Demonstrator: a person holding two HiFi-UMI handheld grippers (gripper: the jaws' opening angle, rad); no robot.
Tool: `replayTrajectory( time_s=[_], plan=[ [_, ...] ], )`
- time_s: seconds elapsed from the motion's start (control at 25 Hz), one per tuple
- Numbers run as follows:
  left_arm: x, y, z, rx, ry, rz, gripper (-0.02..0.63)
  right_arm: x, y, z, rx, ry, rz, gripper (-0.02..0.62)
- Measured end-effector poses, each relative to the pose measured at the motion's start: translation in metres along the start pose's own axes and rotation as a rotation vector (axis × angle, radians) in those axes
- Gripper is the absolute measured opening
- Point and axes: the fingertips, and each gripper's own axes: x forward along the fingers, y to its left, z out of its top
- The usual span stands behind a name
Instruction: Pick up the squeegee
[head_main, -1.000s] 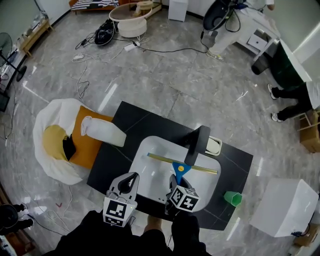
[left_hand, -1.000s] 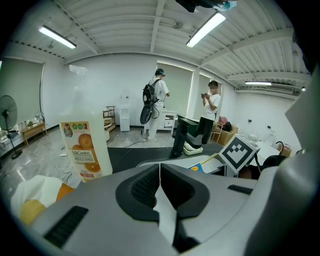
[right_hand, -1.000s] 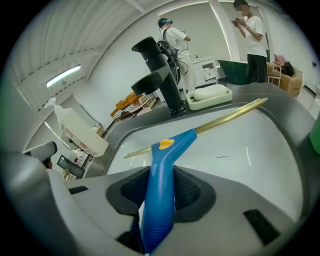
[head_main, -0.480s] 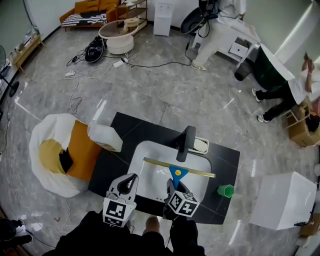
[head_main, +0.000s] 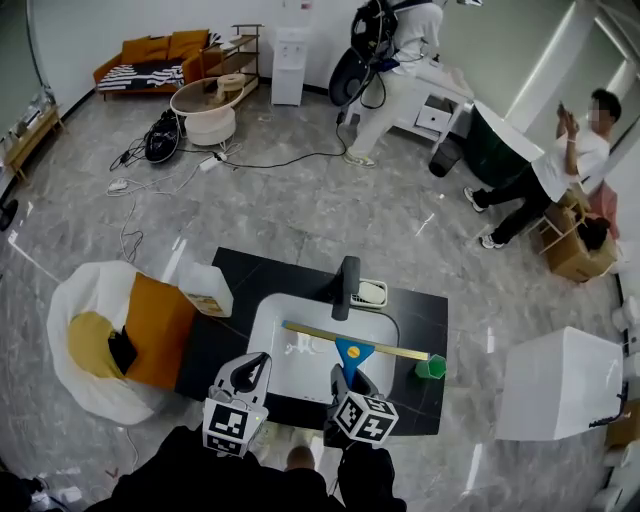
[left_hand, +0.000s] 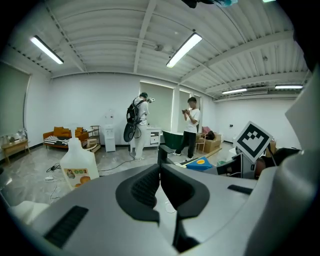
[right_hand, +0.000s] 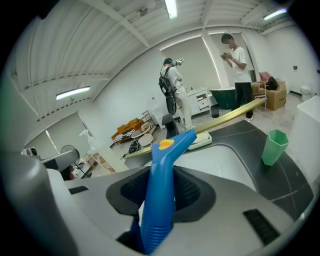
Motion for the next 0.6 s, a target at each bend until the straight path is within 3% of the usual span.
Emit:
replayTrajectory(
  time_s=[0.6],
  plan=[
    [-0.063, -0.051, 0.029, 0.090, -0.087, -0.140, 0.026, -0.119, 0.034, 0.008, -0.006, -0.197, -0.037, 0.139]
  ],
)
